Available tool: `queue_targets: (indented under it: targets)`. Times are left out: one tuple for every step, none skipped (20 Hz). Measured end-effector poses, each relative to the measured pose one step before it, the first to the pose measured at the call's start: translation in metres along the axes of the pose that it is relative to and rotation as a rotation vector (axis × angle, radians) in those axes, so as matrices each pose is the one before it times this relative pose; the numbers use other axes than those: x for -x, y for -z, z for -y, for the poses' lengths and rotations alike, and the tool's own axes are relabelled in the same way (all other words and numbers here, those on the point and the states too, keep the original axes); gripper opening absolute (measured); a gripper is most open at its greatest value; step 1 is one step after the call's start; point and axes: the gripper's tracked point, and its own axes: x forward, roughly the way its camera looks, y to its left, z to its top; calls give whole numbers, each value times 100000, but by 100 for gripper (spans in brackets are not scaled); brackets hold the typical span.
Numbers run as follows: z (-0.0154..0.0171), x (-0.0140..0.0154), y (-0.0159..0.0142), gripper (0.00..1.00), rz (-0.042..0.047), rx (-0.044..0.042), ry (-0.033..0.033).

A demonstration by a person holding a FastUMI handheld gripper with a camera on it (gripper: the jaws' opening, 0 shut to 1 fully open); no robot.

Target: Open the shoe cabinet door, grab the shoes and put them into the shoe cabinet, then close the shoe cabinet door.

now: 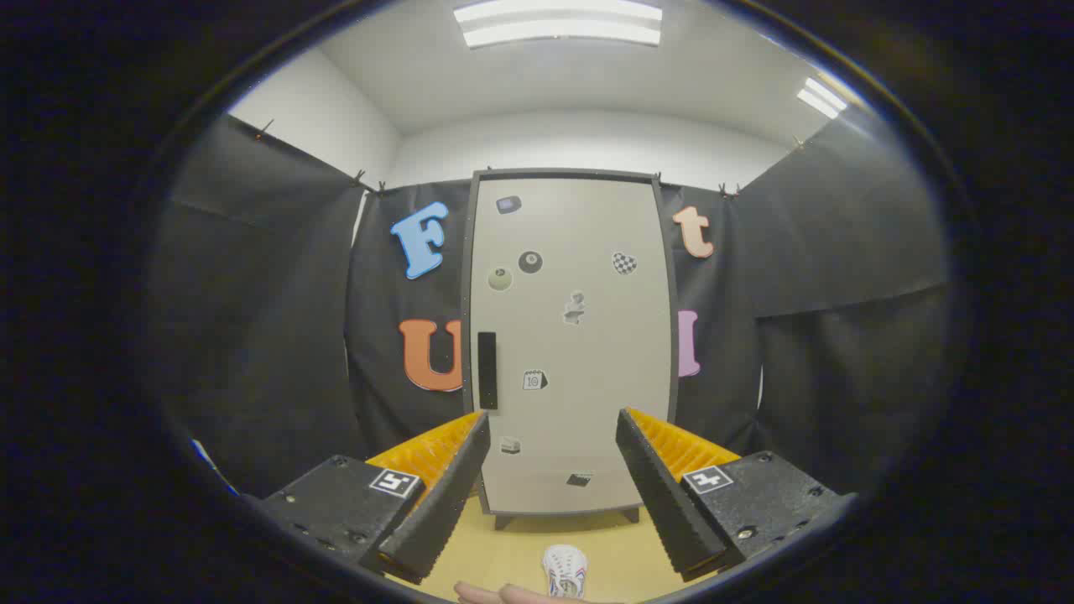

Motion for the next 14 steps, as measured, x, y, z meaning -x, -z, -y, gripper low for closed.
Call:
queue_targets:
  targets:
    - [-178, 104, 144, 99, 81, -120, -266]
    - [-143, 133, -23, 99, 306, 131, -116]
    - [25, 162, -178, 99, 657, 317, 162]
    - [-51, 40, -240, 99, 983, 466, 342]
    - [38, 146, -180, 99, 878, 563, 468]
    - [-226, -76, -133, 99, 493, -64, -253]
    - [-580, -276, 375, 98, -381, -420, -1371]
    - [-313, -334, 98, 99, -174, 349, -340]
    - [230, -148, -63, 99, 110, 577, 974]
    - [-86, -280, -151, 99, 859, -240, 128]
    - [-280, -429, 0, 99, 414, -598, 103]
    - [-7, -392, 235, 99, -246, -270, 364]
    - [19, -315, 178, 99, -311, 11, 152]
    - [-68, -365, 132, 99, 76, -459, 176]
